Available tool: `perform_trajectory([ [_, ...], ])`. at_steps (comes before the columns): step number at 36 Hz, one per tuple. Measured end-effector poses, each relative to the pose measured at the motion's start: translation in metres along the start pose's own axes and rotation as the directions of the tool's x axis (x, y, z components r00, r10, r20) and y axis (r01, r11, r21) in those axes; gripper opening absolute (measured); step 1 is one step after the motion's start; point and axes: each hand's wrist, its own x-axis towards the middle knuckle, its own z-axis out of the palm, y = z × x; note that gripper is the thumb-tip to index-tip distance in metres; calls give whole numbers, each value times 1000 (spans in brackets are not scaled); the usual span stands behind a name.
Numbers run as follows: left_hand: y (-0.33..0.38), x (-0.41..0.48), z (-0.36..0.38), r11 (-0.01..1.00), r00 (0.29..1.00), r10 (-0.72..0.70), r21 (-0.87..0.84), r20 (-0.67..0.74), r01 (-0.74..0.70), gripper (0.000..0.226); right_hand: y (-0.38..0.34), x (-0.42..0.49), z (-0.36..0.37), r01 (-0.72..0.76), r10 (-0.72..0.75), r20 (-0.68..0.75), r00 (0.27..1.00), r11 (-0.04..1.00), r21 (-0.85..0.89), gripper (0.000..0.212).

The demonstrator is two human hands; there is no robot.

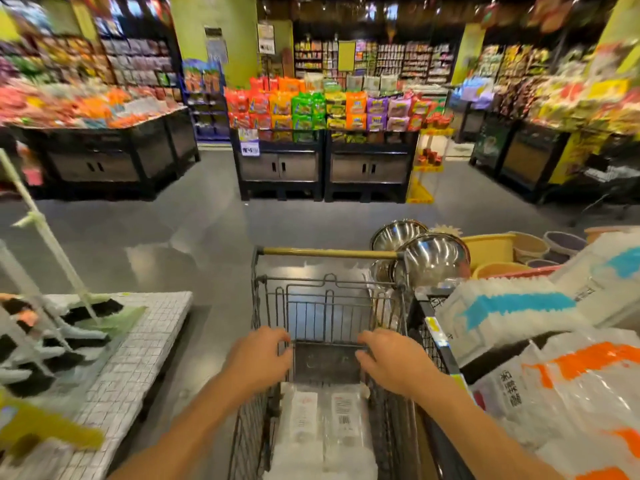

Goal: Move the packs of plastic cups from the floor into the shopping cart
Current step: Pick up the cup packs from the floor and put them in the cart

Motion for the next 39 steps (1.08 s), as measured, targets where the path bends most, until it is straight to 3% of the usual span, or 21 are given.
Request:
perform_trajectory([
  [6, 26, -39, -59, 1000, 989, -25, 3, -146, 26, 31, -17, -22, -61, 117, -120, -75, 990, 992, -43, 45],
  [18, 19, -162, -97, 920, 894, -339, 95, -293, 380, 50, -88, -46, -91, 444, -456, -75, 887, 886, -135, 45],
  [22, 6, -213, -103, 878, 842, -421, 82, -337, 471, 42, -128, -61, -87, 532, -540, -51, 840, 839, -119, 44],
  [29, -20, -320, -117, 772, 707, -573, 15, -415, 635, 39, -221, -96, -80, 702, -708, -13, 706, 702, -121, 43],
  [37, -47, -479, -121, 581, 469, -726, -82, -503, 810, 38, -361, -166, -61, 883, -889, 43, 456, 445, -151, 44],
  [39, -54, -522, -119, 534, 402, -744, -113, -534, 838, 48, -395, -187, -48, 915, -919, 67, 389, 377, -144, 46],
])
